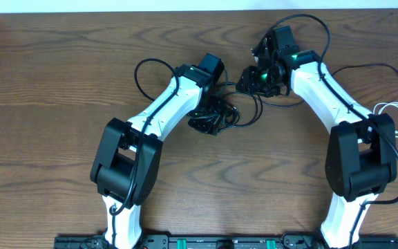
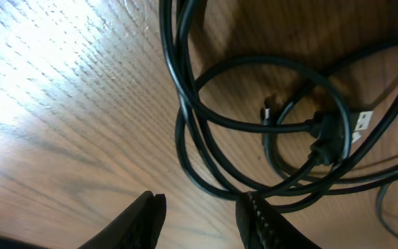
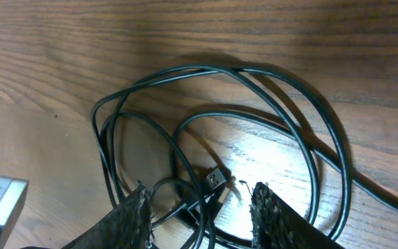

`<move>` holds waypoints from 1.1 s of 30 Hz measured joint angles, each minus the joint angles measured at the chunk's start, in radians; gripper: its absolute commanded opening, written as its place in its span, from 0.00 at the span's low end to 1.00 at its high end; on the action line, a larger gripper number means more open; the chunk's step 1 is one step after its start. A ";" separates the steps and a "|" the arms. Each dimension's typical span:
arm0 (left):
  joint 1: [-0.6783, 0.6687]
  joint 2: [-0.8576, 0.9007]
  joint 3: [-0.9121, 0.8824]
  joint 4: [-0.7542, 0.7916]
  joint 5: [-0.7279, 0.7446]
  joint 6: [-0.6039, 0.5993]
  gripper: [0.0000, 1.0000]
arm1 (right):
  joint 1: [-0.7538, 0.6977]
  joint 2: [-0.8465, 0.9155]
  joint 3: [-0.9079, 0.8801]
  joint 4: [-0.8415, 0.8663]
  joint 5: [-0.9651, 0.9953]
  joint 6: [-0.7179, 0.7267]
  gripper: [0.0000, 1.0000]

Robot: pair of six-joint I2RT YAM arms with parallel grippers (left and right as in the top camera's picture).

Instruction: Untangle cables

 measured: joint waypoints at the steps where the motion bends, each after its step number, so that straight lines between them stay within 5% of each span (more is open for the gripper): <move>1: 0.000 0.000 0.000 0.005 -0.002 -0.007 0.40 | 0.001 0.002 0.000 0.001 0.001 0.002 0.45; 33: -0.002 0.000 -0.049 0.078 -0.004 -0.165 0.34 | 0.027 0.015 0.000 0.003 0.011 0.010 0.47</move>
